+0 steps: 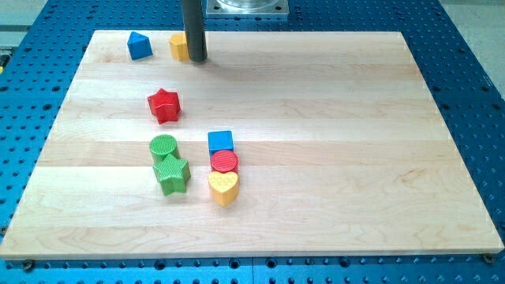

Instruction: Push the red star to the right of the hexagon

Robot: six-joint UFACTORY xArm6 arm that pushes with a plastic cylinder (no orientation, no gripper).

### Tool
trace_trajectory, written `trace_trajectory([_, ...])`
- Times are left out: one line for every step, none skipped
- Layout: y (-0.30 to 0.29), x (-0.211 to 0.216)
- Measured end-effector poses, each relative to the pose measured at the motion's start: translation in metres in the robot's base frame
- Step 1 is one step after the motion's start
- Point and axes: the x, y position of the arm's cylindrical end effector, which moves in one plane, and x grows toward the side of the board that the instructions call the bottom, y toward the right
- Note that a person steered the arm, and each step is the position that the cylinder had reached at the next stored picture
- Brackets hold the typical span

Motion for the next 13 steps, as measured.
trace_trajectory([-0.003,-0.001])
trace_trajectory([-0.039,-0.006])
trace_trajectory([-0.063,0.021])
trace_trajectory([-0.023,0.093])
trace_trajectory([0.008,0.157])
trace_trajectory([-0.037,0.199])
trace_trajectory([-0.056,0.188])
trace_trajectory([-0.042,0.158])
trace_trajectory([-0.021,0.125])
trace_trajectory([-0.003,0.099])
trace_trajectory([0.012,0.070])
trace_trajectory([-0.014,0.099])
trace_trajectory([-0.037,0.098])
